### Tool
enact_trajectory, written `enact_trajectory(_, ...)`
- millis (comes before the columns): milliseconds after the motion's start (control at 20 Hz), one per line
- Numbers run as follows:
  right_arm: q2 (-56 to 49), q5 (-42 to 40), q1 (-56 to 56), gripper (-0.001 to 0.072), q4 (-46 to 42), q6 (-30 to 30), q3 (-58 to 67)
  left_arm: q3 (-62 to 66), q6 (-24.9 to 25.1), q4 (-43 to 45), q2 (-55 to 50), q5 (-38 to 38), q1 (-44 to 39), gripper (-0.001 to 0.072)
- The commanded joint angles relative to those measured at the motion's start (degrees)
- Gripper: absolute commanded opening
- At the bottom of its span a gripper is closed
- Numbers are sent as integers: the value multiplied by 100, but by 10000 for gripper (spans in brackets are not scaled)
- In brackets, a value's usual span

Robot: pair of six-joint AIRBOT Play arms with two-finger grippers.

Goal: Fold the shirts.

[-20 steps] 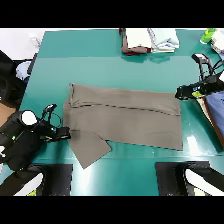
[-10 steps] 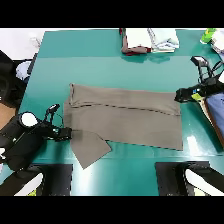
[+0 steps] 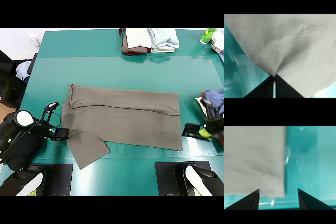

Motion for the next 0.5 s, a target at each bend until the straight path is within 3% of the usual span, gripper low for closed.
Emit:
enact_trajectory(0,153,4,-479,521,55,-48,-791,13,26,0,15,-35,4,33)
enact_trajectory(400,-549,-651,599,443,356,286,-855,13,24,-4,15,-48,4,33)
enact_trajectory(450,-542,-660,734,369,350,286,-848,13,24,-4,15,-48,4,33)
